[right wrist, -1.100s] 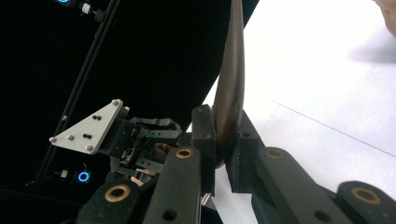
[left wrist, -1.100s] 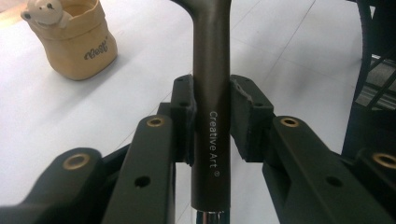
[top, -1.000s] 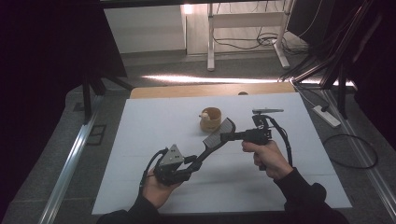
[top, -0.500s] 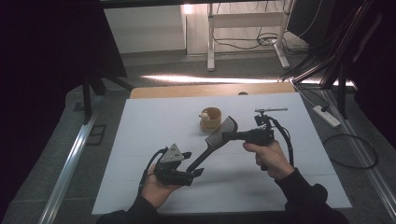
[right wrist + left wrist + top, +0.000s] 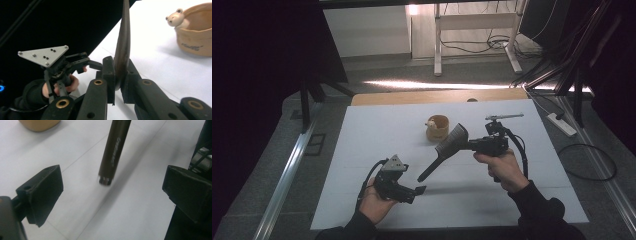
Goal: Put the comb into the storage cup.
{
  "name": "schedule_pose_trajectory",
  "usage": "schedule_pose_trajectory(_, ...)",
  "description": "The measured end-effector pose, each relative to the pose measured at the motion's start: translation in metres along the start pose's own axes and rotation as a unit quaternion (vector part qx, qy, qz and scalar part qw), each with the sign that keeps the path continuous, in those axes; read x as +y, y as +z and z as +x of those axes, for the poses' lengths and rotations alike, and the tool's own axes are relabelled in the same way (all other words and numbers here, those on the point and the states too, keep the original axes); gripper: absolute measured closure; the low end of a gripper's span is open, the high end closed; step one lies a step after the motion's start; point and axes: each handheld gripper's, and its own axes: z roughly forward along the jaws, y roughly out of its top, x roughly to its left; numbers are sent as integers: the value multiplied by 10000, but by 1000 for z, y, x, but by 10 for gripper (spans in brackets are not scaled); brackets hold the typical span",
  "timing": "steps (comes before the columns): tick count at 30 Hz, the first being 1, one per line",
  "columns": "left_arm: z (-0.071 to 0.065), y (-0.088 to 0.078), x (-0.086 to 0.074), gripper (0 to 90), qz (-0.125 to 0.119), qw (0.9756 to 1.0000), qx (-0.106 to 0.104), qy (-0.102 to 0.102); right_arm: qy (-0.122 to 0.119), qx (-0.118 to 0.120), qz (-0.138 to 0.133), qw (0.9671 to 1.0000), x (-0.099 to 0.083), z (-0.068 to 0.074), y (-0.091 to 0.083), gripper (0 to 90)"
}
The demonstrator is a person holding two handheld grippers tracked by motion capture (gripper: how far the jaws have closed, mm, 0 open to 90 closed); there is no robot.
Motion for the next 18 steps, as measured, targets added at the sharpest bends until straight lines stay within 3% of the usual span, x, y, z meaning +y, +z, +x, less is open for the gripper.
schedule_pose_trajectory(18, 11, -24, -18, 2, -95, 9994, 84, -310, -240, -341, -46, 9991, 2, 4, -7, 838)
